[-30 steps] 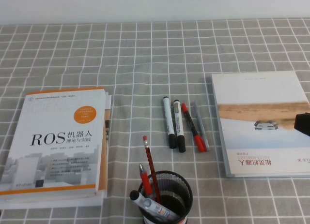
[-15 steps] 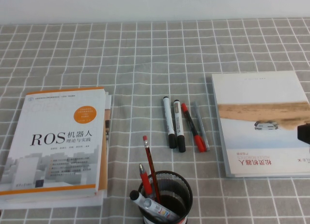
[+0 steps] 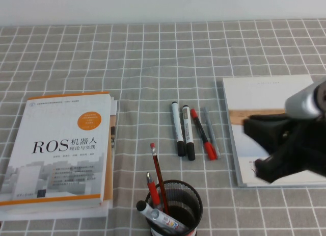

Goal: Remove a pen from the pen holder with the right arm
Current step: 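Take a marker out of the pen holder and lay it on the table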

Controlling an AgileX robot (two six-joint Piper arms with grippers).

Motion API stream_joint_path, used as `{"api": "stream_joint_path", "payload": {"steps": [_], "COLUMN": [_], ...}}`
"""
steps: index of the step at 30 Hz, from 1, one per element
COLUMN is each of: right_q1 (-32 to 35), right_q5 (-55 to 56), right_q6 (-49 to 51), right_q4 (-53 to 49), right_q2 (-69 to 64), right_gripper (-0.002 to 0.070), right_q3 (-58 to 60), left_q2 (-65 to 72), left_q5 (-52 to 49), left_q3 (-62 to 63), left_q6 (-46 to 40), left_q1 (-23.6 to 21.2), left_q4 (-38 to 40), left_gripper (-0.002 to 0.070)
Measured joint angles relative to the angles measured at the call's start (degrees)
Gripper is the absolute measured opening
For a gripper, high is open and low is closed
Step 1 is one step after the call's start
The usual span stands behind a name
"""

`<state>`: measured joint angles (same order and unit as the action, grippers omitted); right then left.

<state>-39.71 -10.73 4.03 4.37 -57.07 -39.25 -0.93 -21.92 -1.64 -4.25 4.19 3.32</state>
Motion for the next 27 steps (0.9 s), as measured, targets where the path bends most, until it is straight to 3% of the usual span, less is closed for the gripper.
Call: {"api": "stream_joint_path", "payload": {"steps": [7, 13, 20, 27], "right_q1": [-9.37, -12.81, -13.02, -13.13], "right_q5": [20.88, 33.21, 45.9, 49.36], "right_q6": [0.35, 0.61, 3.64, 6.09], "right_q4": [-1.98, -5.66, -5.98, -5.46], "right_q2": [-5.28, -13.86, -22.61, -26.95], "right_gripper": [0.0184, 0.035, 0.0384, 0.0386], "right_q3": [5.87, 6.65, 6.65, 5.29], "left_q2": [0.0, 0.0, 0.0, 0.0], "left_q5": [0.0, 0.0, 0.0, 0.0], "left_q3": [0.0, 0.0, 0.0, 0.0], "left_q6": [0.0, 0.0, 0.0, 0.0], "left_q1": [0.0, 0.0, 0.0, 0.0], "left_q4": [0.0, 0.0, 0.0, 0.0], "left_gripper": [-0.0003, -0.0003, -0.0003, -0.0003]}}
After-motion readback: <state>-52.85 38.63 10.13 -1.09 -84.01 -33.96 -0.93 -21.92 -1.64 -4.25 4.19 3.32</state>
